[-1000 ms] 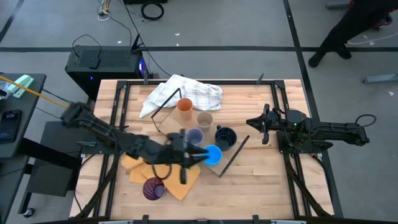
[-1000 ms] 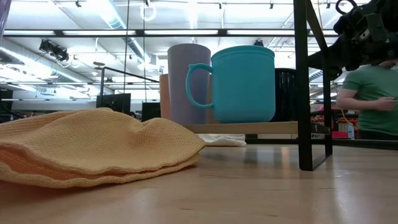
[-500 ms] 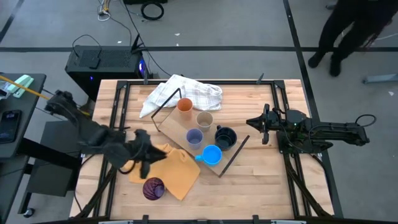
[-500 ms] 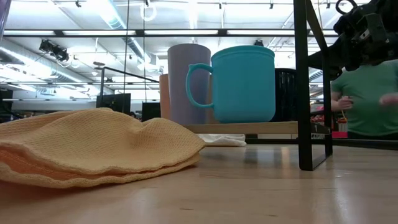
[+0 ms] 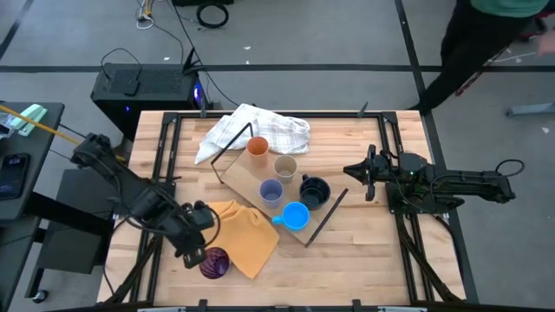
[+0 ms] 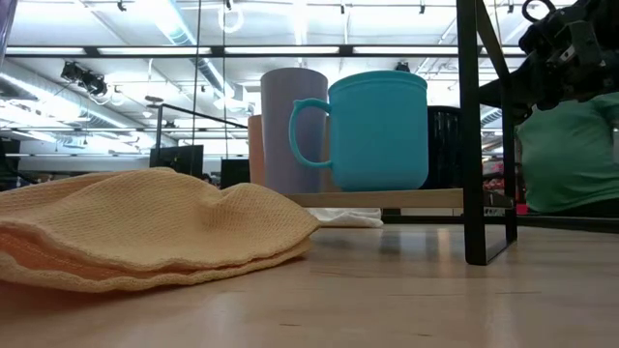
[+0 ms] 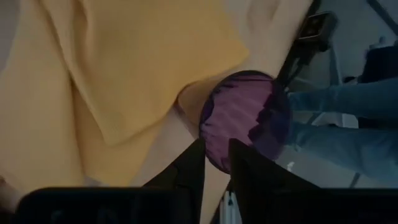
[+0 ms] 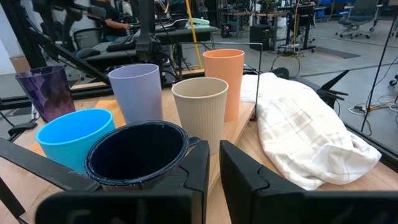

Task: Stack small to large cups/mugs on shelf
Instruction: Put the violet glass on the shelf

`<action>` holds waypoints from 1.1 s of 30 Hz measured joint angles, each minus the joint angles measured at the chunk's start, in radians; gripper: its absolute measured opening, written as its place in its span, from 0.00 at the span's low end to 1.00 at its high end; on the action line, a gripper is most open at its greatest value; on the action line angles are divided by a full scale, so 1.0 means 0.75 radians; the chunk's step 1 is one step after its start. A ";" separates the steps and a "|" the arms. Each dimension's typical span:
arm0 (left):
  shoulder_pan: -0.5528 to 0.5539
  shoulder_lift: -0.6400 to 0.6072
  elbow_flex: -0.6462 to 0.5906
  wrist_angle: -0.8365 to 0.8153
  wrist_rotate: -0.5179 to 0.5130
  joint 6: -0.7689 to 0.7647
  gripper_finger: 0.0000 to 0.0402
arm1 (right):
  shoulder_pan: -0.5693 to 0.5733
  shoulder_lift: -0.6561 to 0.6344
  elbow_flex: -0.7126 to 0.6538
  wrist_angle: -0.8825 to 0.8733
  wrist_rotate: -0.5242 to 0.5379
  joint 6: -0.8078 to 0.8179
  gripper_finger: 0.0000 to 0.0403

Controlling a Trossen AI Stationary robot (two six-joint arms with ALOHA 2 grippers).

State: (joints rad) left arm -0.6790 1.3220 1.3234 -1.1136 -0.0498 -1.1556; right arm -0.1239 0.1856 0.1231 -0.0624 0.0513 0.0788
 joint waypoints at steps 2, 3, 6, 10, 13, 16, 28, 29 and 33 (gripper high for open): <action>0.006 0.026 -0.006 -0.007 0.043 -0.035 0.23 | 0.000 0.000 0.000 -0.001 0.000 0.000 0.11; 0.008 0.039 -0.006 -0.005 0.058 -0.050 0.24 | 0.000 0.000 0.000 0.000 0.000 0.000 0.11; 0.018 0.090 -0.006 -0.023 0.077 -0.085 0.30 | 0.000 0.000 0.000 -0.001 0.000 0.000 0.11; 0.023 0.144 -0.007 -0.020 0.097 -0.096 0.38 | 0.000 0.000 0.000 -0.001 0.000 0.000 0.11; 0.030 0.181 -0.007 -0.022 0.099 -0.133 0.45 | 0.000 0.000 0.000 -0.001 0.000 0.000 0.11; 0.044 0.209 -0.007 -0.023 0.101 -0.155 0.50 | 0.000 0.000 0.000 -0.001 0.000 0.000 0.11; 0.102 0.350 -0.007 -0.020 0.100 -0.097 0.55 | 0.000 0.000 0.000 0.000 0.000 0.000 0.11; 0.101 0.353 -0.007 -0.020 0.102 -0.082 0.53 | 0.000 0.000 0.000 -0.001 0.000 0.000 0.11; 0.102 0.352 -0.007 -0.029 0.103 -0.040 0.44 | 0.000 0.000 0.000 -0.001 0.000 0.000 0.11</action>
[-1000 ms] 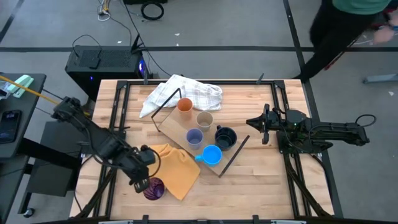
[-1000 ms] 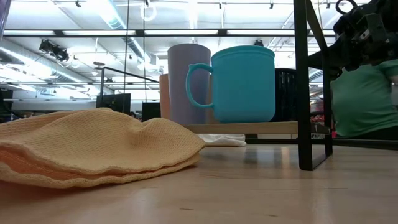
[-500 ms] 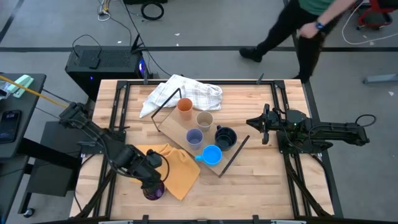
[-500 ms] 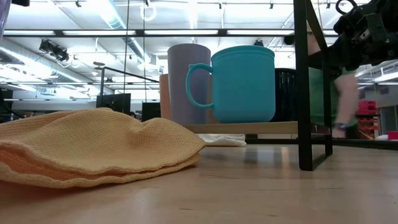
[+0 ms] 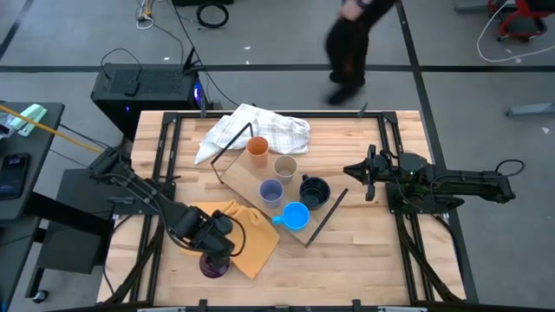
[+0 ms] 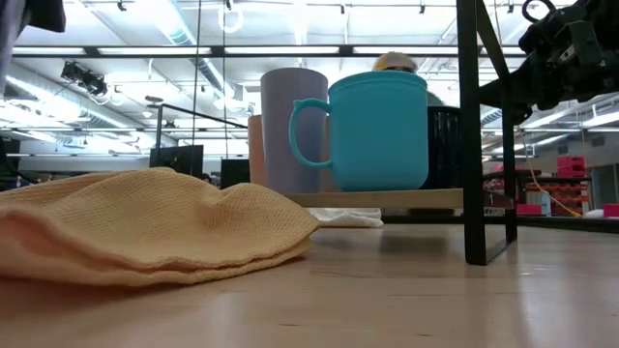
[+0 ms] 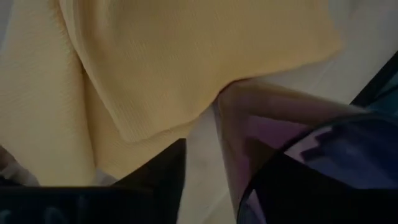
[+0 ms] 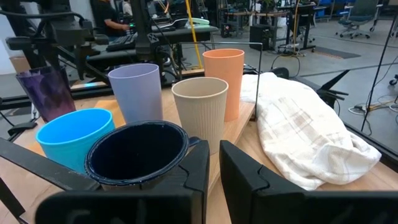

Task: Stack small to large cups/mugs on shelf
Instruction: Put the violet glass on the shelf

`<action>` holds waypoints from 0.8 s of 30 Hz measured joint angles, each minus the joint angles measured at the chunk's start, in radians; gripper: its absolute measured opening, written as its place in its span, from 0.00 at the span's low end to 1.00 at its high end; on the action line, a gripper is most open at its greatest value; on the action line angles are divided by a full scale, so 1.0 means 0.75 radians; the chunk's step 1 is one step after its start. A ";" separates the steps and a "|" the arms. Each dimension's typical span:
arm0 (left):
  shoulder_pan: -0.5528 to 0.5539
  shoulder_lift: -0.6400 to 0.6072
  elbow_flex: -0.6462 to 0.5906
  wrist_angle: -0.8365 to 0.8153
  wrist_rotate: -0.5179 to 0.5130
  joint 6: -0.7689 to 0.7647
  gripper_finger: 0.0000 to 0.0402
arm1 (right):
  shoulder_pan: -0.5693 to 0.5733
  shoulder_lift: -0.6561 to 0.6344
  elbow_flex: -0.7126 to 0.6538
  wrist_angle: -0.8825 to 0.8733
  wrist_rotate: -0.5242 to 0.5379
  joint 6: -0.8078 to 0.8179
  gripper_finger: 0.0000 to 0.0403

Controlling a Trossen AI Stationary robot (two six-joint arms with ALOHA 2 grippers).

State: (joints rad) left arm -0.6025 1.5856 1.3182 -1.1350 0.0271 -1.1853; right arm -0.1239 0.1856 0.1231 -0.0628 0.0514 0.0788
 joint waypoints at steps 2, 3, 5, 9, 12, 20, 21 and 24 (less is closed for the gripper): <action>0.000 -0.002 0.000 -0.014 0.004 0.002 0.37 | 0.000 0.000 0.000 0.000 0.000 0.000 0.11; 0.000 -0.002 0.000 -0.018 0.015 0.020 0.32 | 0.000 0.000 0.000 0.000 0.000 0.000 0.11; -0.001 -0.003 0.000 -0.014 0.047 0.060 0.21 | 0.000 0.000 0.000 0.000 0.000 0.000 0.11; -0.001 -0.003 0.000 -0.015 0.116 0.093 0.04 | 0.000 0.000 0.000 0.000 0.000 0.000 0.11; -0.001 -0.003 0.000 -0.013 0.204 0.105 0.04 | 0.000 0.000 0.000 0.000 0.000 0.000 0.11; -0.027 -0.005 0.086 -0.033 0.227 0.127 0.03 | 0.000 0.000 0.000 0.000 0.000 0.000 0.11; -0.027 -0.007 0.117 -0.062 0.202 0.131 0.03 | 0.000 0.000 0.000 0.000 0.000 0.000 0.11; -0.015 -0.014 0.242 -0.137 0.114 0.143 0.03 | 0.000 0.000 0.000 0.000 0.000 0.000 0.11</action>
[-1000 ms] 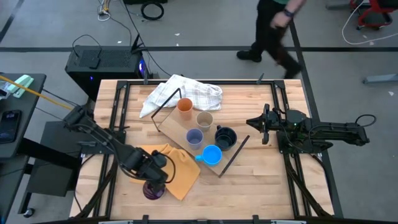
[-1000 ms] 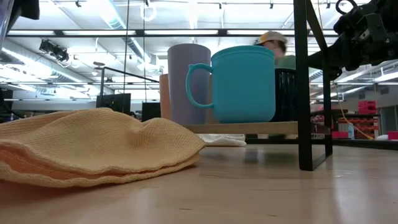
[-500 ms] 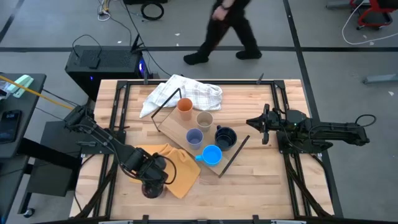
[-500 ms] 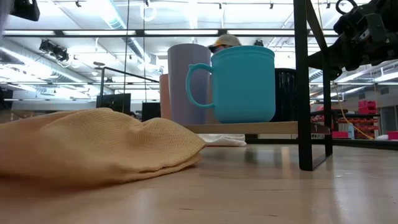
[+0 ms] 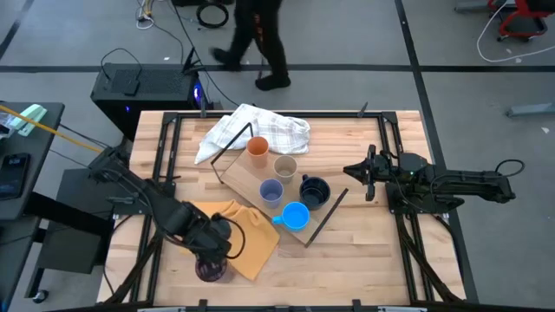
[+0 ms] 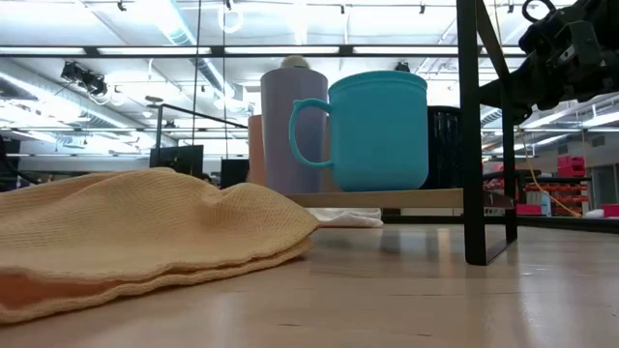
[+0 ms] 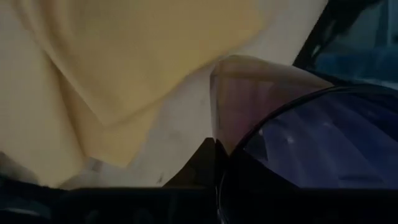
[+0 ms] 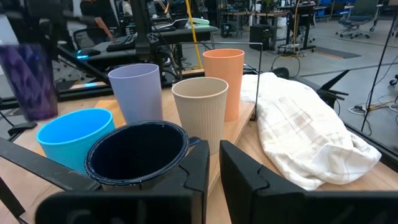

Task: Stack small to large cups/mugs on shelf
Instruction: Put the violet glass on the shelf

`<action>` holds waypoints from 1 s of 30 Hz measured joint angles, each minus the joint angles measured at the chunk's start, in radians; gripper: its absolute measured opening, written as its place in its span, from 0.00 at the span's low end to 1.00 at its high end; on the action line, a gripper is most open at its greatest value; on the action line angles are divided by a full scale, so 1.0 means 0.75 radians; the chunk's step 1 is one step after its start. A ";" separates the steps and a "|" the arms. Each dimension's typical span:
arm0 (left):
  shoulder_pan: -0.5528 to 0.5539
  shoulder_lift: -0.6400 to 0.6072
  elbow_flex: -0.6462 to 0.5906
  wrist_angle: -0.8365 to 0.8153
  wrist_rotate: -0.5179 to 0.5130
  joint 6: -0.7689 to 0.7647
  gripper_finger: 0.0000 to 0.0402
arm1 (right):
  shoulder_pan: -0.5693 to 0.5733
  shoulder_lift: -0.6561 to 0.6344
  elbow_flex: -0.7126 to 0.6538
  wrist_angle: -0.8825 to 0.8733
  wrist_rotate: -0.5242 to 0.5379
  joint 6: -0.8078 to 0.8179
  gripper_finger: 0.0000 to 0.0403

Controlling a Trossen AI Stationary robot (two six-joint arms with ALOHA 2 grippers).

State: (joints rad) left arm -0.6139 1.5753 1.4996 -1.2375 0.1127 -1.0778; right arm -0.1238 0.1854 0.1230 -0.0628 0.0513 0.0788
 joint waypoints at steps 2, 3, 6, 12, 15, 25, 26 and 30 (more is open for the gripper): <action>0.009 0.000 0.104 -0.089 -0.085 0.018 0.03 | 0.000 0.000 0.000 0.000 0.000 0.000 0.11; 0.012 0.000 0.160 -0.128 -0.136 0.027 0.03 | -0.001 0.000 0.000 0.000 0.000 0.000 0.11; 0.031 -0.001 0.326 -0.225 -0.315 0.039 0.03 | -0.001 0.000 0.000 0.000 0.000 0.000 0.11; 0.139 -0.008 0.570 -0.448 -0.577 0.116 0.03 | 0.000 0.000 0.000 0.000 0.000 0.000 0.11; 0.245 -0.036 0.614 -0.445 -0.640 0.193 0.03 | 0.000 0.000 0.000 0.000 0.000 0.000 0.11; 0.635 -0.049 0.617 -0.445 -0.437 0.630 0.03 | 0.000 0.002 0.000 -0.002 0.000 0.000 0.11; 0.668 -0.048 0.617 -0.445 -0.428 0.664 0.03 | 0.000 0.002 0.000 -0.002 0.000 0.000 0.11; 0.793 -0.048 0.617 -0.446 -0.360 0.782 0.03 | -0.001 0.002 0.000 -0.002 0.000 0.000 0.11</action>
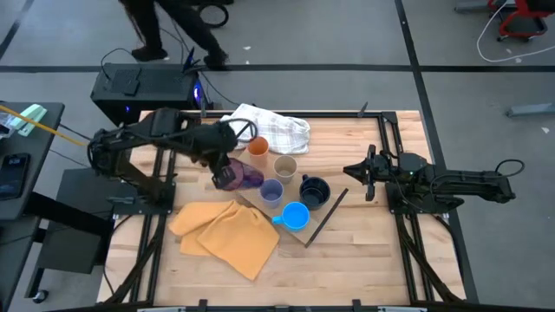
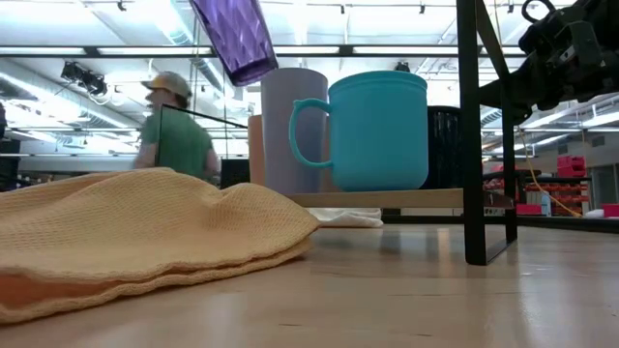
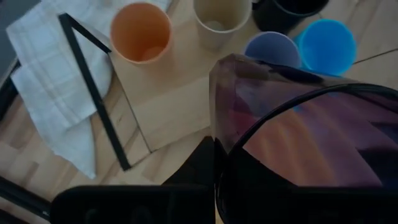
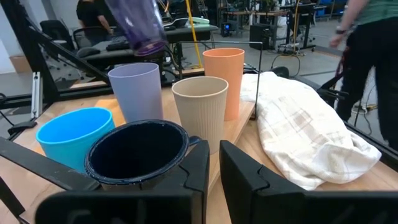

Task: Stack small to large cups/mugs on shelf
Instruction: Put the violet glass on the shelf

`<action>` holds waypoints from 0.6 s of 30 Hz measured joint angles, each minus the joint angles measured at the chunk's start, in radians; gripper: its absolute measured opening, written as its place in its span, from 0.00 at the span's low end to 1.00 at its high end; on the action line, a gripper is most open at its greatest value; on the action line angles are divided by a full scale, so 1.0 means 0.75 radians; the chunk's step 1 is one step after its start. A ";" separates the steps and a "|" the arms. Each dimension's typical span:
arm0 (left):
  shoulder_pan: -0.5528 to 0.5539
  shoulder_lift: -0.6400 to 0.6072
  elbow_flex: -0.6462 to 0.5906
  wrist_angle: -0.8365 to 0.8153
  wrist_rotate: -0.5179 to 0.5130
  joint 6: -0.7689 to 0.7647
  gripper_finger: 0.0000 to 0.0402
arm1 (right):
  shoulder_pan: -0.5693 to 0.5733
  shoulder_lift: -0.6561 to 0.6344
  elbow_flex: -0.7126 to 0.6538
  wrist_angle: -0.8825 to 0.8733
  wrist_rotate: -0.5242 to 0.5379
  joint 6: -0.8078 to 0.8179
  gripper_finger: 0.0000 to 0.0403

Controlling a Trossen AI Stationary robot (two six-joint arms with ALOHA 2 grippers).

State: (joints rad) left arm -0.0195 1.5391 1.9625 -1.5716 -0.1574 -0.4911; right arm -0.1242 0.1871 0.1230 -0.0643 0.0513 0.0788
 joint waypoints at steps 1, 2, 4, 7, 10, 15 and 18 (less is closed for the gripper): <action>0.022 0.000 0.000 0.000 0.006 0.022 0.03 | 0.000 0.000 0.001 0.000 0.000 0.000 0.11; 0.041 0.000 0.000 0.000 0.008 0.045 0.03 | 0.000 0.000 0.000 0.000 0.000 0.000 0.11; 0.077 0.000 0.000 0.000 0.014 0.083 0.03 | 0.000 0.000 0.000 0.000 0.000 0.000 0.11; 0.124 0.000 0.000 0.000 0.033 0.126 0.03 | 0.000 0.000 0.000 0.000 0.000 0.000 0.11; 0.163 0.000 0.000 0.001 0.033 0.162 0.03 | 0.000 0.000 0.000 0.000 0.000 0.000 0.11; 0.223 0.000 0.000 0.001 0.075 0.184 0.03 | 0.000 0.000 0.000 0.000 0.000 0.000 0.11; 0.240 0.000 0.000 0.001 0.091 0.213 0.03 | 0.000 0.000 0.000 0.000 0.000 0.000 0.11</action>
State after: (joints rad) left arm 0.1606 1.5391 1.9625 -1.5712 -0.0892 -0.3313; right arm -0.1240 0.1871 0.1232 -0.0643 0.0513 0.0788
